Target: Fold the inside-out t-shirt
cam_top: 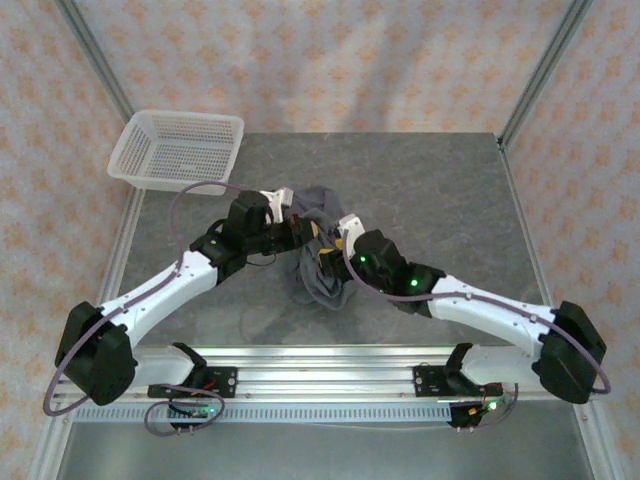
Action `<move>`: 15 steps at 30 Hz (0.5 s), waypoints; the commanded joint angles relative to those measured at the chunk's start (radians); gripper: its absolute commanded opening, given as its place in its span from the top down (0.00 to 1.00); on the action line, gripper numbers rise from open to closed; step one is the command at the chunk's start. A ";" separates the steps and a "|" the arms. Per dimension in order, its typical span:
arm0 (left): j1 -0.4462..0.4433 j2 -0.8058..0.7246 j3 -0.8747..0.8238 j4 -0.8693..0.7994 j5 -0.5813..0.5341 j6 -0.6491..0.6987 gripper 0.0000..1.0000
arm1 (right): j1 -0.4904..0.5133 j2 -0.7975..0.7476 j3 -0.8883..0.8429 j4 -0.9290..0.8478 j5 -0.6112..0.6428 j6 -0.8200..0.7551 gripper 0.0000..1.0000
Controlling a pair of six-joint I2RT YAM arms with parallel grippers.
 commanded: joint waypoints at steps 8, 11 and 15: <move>0.010 -0.045 0.050 -0.037 -0.008 0.037 1.00 | -0.046 0.075 0.063 -0.024 -0.216 0.043 0.67; 0.013 -0.033 0.052 -0.024 -0.002 0.034 1.00 | -0.046 0.077 0.057 0.005 -0.259 0.094 0.68; 0.017 -0.011 0.058 0.004 0.019 0.018 1.00 | -0.047 0.095 0.028 0.086 -0.243 0.166 0.44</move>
